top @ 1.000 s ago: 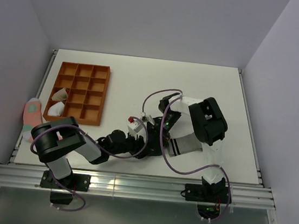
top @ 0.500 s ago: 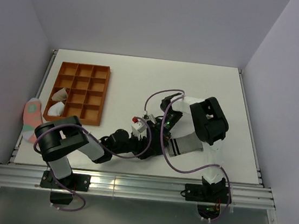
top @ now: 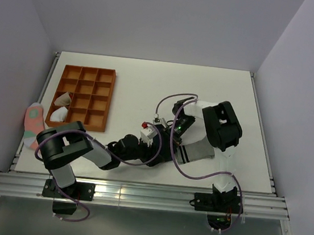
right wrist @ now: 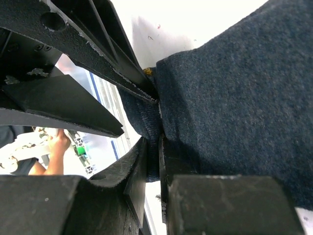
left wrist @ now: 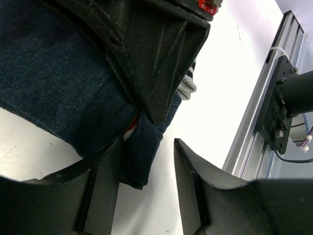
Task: Roll the socks
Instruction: Roll the sock at the center of the board.
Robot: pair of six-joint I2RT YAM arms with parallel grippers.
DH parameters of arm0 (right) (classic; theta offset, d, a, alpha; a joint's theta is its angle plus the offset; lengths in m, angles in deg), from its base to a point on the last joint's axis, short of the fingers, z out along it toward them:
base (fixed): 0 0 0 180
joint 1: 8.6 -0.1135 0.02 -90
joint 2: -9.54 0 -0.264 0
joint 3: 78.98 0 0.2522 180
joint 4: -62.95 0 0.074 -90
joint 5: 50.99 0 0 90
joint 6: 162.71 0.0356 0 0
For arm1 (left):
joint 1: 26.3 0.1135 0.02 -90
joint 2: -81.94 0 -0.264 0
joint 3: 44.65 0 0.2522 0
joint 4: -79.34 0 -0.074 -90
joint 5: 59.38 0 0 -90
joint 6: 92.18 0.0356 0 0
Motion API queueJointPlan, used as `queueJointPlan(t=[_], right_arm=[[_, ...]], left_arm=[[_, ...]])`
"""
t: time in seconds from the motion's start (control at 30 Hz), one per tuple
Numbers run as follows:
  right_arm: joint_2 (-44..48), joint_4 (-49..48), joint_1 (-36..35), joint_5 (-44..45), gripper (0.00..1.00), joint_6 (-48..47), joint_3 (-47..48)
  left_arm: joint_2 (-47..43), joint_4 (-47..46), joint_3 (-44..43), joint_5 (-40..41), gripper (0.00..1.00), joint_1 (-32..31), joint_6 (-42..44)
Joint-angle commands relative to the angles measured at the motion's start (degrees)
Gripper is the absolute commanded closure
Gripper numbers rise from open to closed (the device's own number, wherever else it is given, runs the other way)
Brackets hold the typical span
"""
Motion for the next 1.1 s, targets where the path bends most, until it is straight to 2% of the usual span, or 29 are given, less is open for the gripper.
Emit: queueJointPlan(t=[0.0, 0.1, 0.23, 0.3, 0.4, 0.47, 0.6, 0.8, 1.07], right_arm=[[0.4, -0.5, 1.3, 0.2, 0.82, 0.2, -0.3], [0.8, -1.3, 1.5, 0.6, 0.82, 0.6, -0.7], [2.0, -3.1, 1.8, 1.4, 0.82, 2.4, -2.0], [2.4, -3.8, 1.9, 1.7, 0.78, 2.9, -2.2], [4.0, -5.3, 2.0, 2.4, 0.68, 3.6, -3.5], [5.6, -7.4, 1.9, 3.4, 0.61, 5.4, -4.3], [7.7, -11.5, 2.0, 5.3, 0.56, 7.8, -5.9], [11.9, -13.7, 3.5, 7.0, 0.55, 9.6, -7.6], [16.3, -13.9, 9.2, 9.9, 0.58, 9.2, -8.2]], left_arm=[[0.3, 3.3, -1.8, 0.5, 0.50, -0.5, 0.9], [0.0, 5.9, -2.7, 0.9, 0.54, -0.5, 0.4], [0.7, 11.2, -5.6, 1.4, 0.66, -0.6, -0.6], [1.1, 14.6, -7.0, 1.5, 0.71, -0.8, -1.1], [1.9, 21.7, -10.1, 1.6, 0.91, -0.8, -2.3], [2.3, 27.4, -12.3, 2.4, 0.98, -0.8, -3.5], [3.2, 35.2, -14.9, 3.6, 1.00, -0.8, -6.1], [5.5, 42.5, -16.6, 4.3, 1.00, -0.7, -9.5], [6.2, 42.3, -14.0, 1.3, 1.00, 1.9, -11.8]])
